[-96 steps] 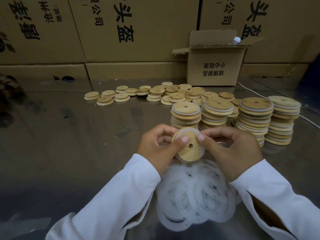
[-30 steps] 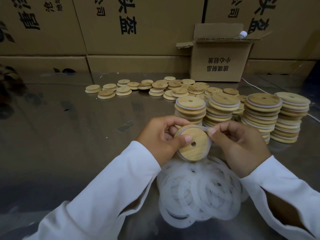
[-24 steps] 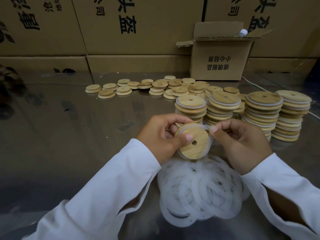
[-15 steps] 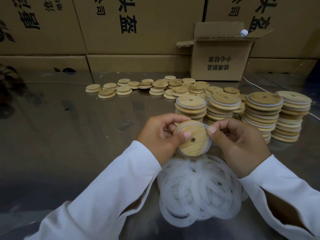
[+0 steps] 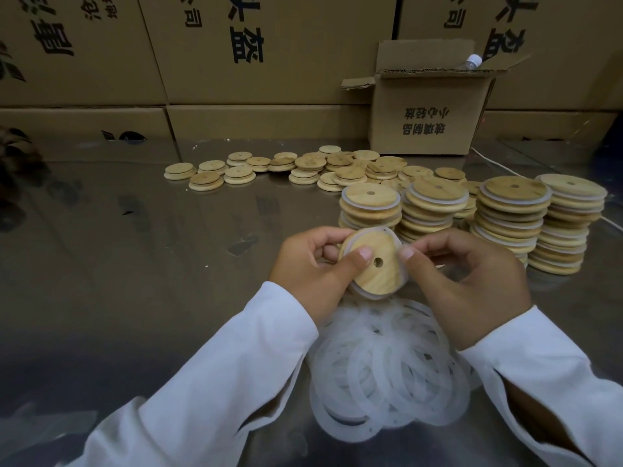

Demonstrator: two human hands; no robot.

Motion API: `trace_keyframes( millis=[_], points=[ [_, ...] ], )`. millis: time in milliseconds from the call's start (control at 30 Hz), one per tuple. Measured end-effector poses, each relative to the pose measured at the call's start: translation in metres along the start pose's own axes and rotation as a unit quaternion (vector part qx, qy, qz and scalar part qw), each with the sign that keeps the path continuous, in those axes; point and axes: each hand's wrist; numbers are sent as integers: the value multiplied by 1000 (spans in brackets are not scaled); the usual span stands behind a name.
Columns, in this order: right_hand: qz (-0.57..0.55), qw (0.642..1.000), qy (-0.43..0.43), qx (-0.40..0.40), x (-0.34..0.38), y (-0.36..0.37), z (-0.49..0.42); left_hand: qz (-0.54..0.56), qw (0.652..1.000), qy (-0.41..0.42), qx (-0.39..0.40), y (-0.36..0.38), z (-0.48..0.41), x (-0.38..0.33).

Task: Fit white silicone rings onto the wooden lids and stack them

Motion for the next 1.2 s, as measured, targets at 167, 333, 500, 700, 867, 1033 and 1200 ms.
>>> trace_keyframes(
  millis=[167, 333, 500, 700, 867, 1033, 1200],
  points=[
    [1, 999, 33, 24, -4, -1, -2, -12, 1000, 0, 26, -3, 0, -4],
    [-55, 995, 78, 38, -5, 0, -5, -22, 999, 16, 48, -6, 0, -7],
    [-70, 993, 83, 39, -4, 0, -5, -59, 997, 28, 50, -7, -1, -8],
    [-83, 993, 58, 55, -3, 1, -4, -68, 997, 32, 28, -10, -2, -6],
    [-106, 992, 36, 63, -2, 0, -4, -17, 1000, 7, 1, -9, 0, -2],
    [-170, 983, 61, 38, -1, 3, -3, 78, 996, -33, -35, -9, -1, -4],
    [-133, 989, 48, 40, 1, 5, -1, 126, 990, -48, -29, -6, 0, -6]
  ],
)
Point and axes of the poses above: each hand's wrist, its own z-axis away from the middle knuckle, its own y-axis out of the palm, x = y × z, and after that the axes turned 10 degrees about x, right-handed
